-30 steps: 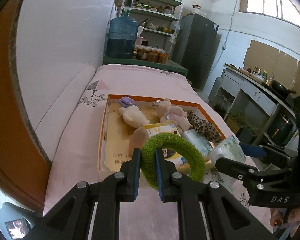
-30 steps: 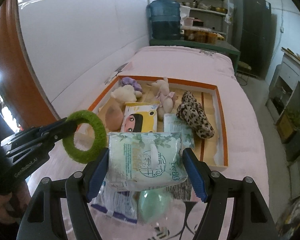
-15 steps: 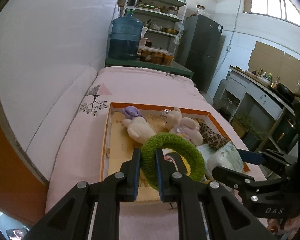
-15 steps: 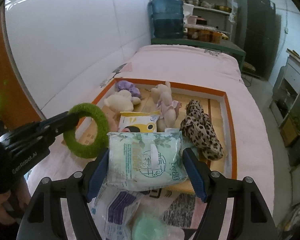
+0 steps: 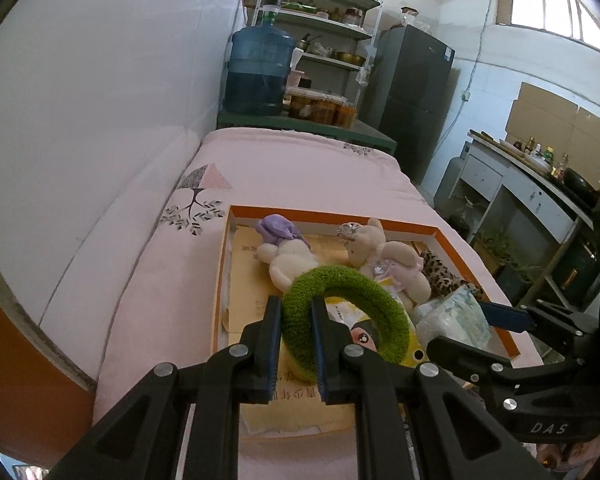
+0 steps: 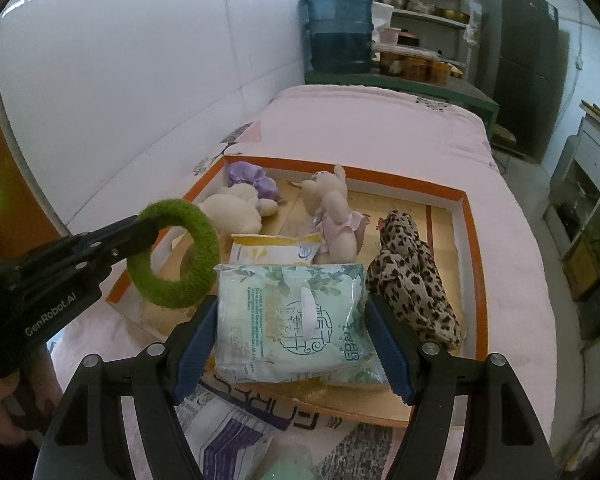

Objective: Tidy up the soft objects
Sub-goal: 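Carry the green ring and white-green pack over the tray and lower them inside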

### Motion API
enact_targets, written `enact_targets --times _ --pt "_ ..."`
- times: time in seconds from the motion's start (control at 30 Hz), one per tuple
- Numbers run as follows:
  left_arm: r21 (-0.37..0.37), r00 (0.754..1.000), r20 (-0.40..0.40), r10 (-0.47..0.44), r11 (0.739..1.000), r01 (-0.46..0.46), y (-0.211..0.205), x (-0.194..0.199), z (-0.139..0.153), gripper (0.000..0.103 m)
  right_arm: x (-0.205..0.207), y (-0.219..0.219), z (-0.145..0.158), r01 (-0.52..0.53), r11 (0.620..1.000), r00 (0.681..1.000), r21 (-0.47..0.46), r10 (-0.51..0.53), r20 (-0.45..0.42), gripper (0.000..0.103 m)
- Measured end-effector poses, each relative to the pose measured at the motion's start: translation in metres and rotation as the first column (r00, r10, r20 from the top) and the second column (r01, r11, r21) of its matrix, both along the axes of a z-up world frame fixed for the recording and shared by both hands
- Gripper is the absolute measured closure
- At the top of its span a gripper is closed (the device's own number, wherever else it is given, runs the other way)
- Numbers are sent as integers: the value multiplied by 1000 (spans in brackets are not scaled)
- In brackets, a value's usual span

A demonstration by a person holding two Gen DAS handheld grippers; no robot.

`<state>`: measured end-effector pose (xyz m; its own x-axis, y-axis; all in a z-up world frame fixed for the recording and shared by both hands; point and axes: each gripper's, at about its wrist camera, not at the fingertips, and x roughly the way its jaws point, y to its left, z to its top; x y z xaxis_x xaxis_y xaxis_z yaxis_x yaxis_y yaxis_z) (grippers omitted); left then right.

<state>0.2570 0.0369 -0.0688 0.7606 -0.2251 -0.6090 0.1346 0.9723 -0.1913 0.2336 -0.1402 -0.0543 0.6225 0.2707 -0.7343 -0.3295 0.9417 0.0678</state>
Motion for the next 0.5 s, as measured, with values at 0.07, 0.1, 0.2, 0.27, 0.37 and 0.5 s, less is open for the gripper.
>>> enact_targets --times 0.07,0.1,0.2,0.27,0.37,0.5 --pt "-3 1000 -5 0 1000 0 0 2 -2 88 2 1 -1 0 1000 1000 -2 0 -1 28" --pt "-4 1000 -8 -1 1000 1 0 3 -3 88 3 1 -2 0 1000 1000 -3 0 -3 28" --pt "-5 1000 -12 1 1000 -1 2 6 -5 88 7 1 -4 2 1000 1000 -5 -2 -7 28" --pt "-8 1000 -15 2 1000 -2 2 8 -6 88 9 0 -5 3 1000 1000 -5 -3 -10 28" --pt "-10 1000 -21 3 1000 -3 2 11 -8 88 12 1 -7 4 1000 1000 -9 -4 -11 28" --pt "-13 1000 -29 4 1000 -4 3 15 -11 88 15 1 -10 6 1000 1000 -15 -6 -15 28"
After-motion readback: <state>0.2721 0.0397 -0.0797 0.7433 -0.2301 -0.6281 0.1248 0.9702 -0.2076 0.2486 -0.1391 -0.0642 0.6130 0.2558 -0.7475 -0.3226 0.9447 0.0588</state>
